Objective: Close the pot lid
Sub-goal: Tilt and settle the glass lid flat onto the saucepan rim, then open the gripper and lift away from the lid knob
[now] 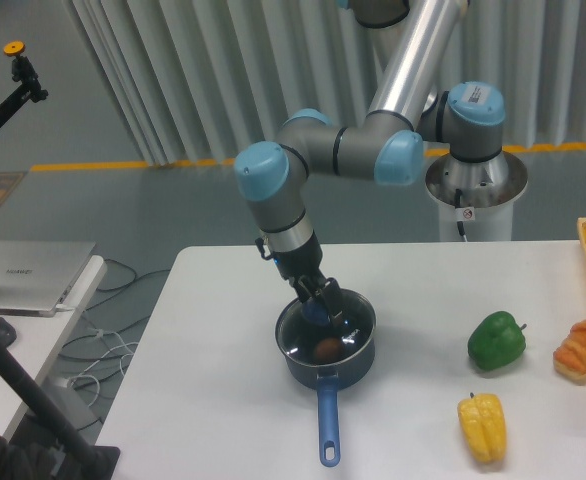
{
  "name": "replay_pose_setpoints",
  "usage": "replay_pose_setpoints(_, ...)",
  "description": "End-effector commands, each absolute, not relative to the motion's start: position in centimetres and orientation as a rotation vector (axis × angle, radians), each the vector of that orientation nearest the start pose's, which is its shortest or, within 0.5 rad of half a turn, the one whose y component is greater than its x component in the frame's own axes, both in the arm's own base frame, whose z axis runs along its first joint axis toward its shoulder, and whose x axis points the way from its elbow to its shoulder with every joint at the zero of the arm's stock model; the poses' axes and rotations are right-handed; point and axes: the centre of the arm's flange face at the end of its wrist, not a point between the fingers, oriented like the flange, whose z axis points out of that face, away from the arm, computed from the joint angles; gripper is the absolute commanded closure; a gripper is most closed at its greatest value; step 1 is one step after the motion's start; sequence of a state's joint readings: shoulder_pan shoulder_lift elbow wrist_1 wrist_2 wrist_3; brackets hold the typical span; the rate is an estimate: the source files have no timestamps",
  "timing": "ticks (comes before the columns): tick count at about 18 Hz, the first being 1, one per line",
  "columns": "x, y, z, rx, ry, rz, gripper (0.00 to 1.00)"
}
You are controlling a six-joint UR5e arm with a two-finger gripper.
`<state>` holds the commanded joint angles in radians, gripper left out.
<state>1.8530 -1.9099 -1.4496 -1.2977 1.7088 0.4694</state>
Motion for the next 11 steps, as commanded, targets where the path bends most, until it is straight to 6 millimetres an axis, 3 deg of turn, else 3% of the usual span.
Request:
replay_pose_setpoints(3,-6.3,63.2,40.0,-3.1,0.307,0.244,0.03)
replay_pose_setpoints(6,-7.8,62.3,41.5,-3.087,0.293,0.264,0.02)
replay_pose_setpoints(10,-11.6,61.4,41.8,-3.097,0.265,0.273,0.01)
replay_pose_setpoints(11,-12.9,60.8,42.6,-3.089,0.255,0.285,0.01)
